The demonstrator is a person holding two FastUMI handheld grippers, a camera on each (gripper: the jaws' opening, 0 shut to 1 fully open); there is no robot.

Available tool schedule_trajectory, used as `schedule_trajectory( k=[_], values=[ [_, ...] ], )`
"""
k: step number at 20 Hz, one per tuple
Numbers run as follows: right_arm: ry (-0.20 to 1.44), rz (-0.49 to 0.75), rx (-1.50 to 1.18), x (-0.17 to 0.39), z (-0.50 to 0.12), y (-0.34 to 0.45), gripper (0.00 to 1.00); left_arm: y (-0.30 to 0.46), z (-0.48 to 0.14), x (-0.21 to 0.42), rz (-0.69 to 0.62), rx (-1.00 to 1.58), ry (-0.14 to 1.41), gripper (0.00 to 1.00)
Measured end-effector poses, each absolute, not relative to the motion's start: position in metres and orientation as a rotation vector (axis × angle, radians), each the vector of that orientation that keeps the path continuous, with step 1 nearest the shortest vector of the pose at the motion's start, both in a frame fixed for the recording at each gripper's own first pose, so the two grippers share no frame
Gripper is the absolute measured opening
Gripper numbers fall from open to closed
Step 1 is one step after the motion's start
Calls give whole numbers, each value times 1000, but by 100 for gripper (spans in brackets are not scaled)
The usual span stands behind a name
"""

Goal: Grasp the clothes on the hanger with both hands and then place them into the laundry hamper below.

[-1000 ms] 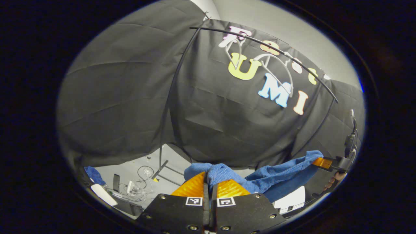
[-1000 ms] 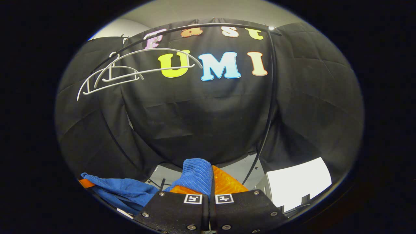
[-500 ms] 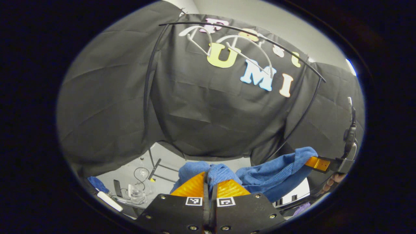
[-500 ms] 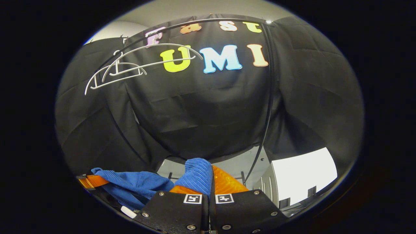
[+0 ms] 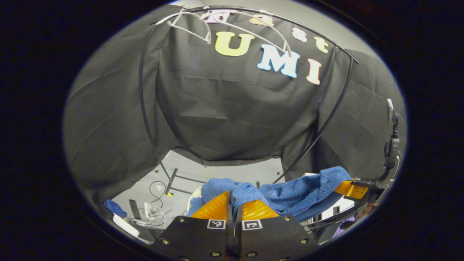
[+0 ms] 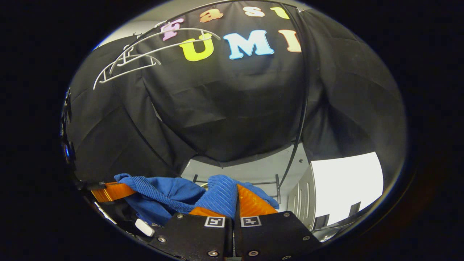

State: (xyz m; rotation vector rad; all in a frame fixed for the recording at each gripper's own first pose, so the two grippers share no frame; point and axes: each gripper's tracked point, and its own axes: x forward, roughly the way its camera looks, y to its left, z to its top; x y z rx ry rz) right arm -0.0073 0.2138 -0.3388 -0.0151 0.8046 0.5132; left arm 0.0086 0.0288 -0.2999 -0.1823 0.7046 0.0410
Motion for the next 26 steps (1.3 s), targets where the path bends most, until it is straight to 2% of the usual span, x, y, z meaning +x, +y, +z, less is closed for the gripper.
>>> schedule_trajectory(
  k=[3, 4, 5, 9, 10, 11, 14, 26],
  values=[
    [844, 510, -40, -11, -360, 226, 2, 33, -331, 20, -29, -83, 759, 1],
    [861, 507, -59, -13, -369, 231, 2, 36, -347, 26, -53, -47, 781, 5],
    [872, 504, -80, -13, -378, 235, 2, 30, -357, 29, -78, -28, 793, 2],
    [915, 469, -116, -13, -407, 247, 2, 23, -402, 43, -140, -76, 849, 1],
    [918, 460, -106, -11, -413, 251, 2, 25, -415, 46, -149, -91, 861, 5],
    [919, 465, -88, -10, -420, 260, 2, 28, -429, 49, -163, -102, 883, 1],
    [946, 451, -75, -13, -437, 273, 2, 38, -463, 52, -171, -131, 939, 1],
    [989, 355, -56, -30, -446, 274, 4, 45, -471, 51, -196, -154, 972, 2]
  ],
)
